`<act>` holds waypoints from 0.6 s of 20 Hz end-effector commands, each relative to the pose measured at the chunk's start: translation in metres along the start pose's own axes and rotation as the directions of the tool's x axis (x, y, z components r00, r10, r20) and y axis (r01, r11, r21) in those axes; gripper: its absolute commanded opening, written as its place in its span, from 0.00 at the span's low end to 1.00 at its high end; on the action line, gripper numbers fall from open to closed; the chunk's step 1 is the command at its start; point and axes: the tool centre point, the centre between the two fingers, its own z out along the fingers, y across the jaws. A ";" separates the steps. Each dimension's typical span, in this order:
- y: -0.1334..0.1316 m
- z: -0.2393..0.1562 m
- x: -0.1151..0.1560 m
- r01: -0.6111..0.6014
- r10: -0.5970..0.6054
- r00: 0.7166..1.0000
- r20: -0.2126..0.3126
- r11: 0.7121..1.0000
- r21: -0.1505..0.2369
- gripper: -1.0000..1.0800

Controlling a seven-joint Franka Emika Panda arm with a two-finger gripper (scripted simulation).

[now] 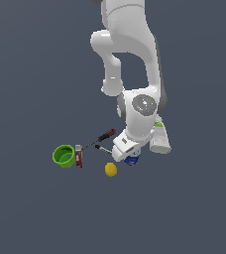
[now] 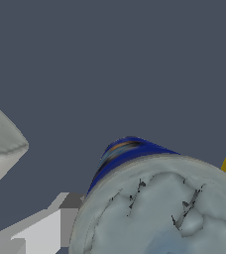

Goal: Pick up a designated object from a clutter of objects.

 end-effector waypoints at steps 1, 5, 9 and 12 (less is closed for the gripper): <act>0.001 -0.008 -0.002 0.000 0.000 1.000 -0.004 1.000 -0.002 0.00; 0.001 -0.025 -0.011 0.000 0.000 1.000 -0.004 1.000 -0.003 0.00; 0.001 -0.047 -0.024 0.000 0.000 1.000 -0.004 1.000 -0.003 0.00; 0.002 -0.069 -0.036 0.000 0.000 1.000 -0.004 1.000 -0.003 0.00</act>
